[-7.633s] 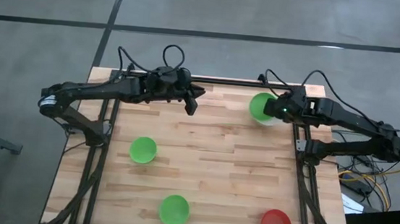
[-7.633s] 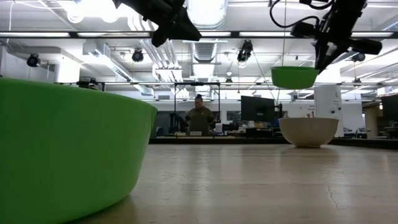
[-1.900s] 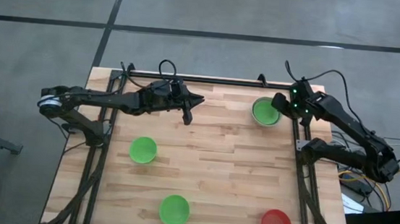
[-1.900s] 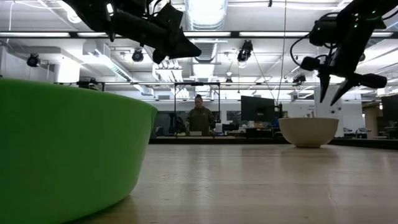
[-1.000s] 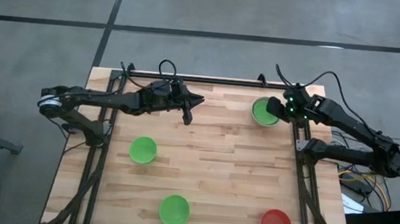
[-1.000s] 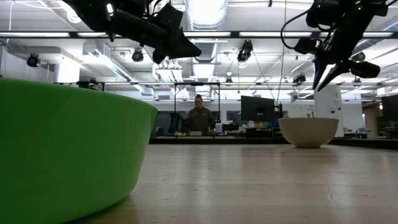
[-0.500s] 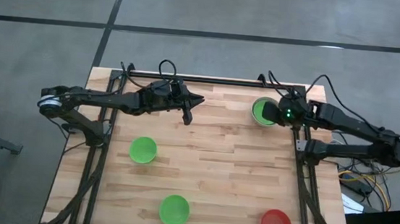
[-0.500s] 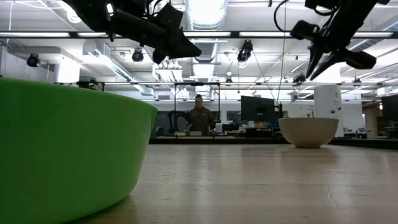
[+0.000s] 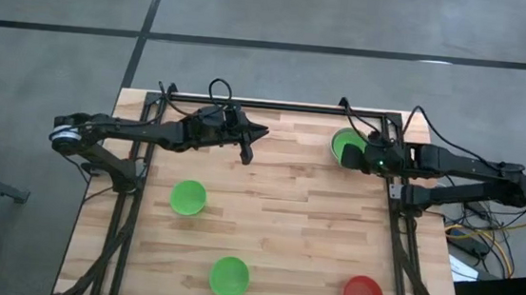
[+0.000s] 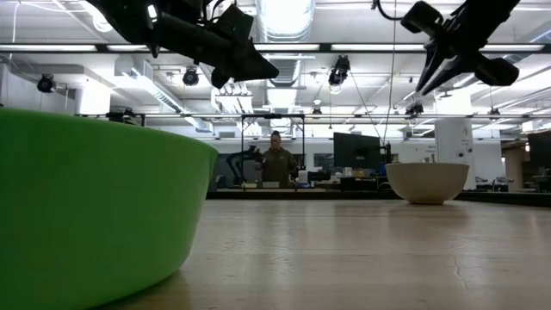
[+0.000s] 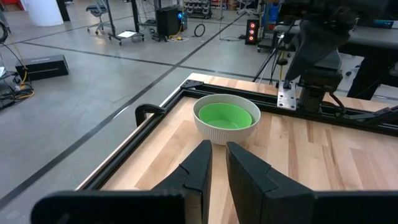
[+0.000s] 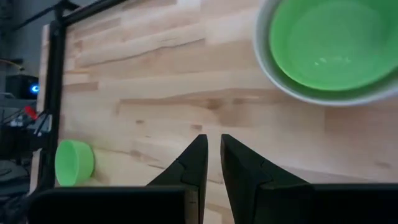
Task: Nest bowls inside each other
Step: Stack the top green bowl on top of the green bowl
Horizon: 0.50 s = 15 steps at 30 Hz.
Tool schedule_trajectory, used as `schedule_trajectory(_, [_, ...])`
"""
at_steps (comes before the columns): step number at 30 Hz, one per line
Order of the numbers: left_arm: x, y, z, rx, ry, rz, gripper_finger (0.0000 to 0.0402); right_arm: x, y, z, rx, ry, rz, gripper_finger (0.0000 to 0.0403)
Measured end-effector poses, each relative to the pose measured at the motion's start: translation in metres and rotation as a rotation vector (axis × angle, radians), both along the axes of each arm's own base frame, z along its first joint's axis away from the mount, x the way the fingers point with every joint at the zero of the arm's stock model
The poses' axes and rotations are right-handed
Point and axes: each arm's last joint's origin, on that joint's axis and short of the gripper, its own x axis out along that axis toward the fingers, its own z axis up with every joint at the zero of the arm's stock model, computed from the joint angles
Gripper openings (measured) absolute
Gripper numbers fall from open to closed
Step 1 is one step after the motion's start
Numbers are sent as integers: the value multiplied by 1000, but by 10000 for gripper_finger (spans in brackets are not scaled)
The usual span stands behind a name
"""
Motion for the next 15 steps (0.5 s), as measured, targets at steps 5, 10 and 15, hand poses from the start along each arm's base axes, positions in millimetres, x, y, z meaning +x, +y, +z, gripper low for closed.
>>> schedule_trajectory(5, [0, 0, 0, 0, 0, 0, 53, 0, 6, 7, -102, -47, 22, 43])
schedule_trajectory(10, [0, 0, 0, 0, 0, 0, 53, -7, 6, 20, -202, -147, 6, 43])
schedule_trajectory(15, [0, 0, 0, 0, 0, 0, 53, -19, 6, 33, -302, -214, 69, 43])
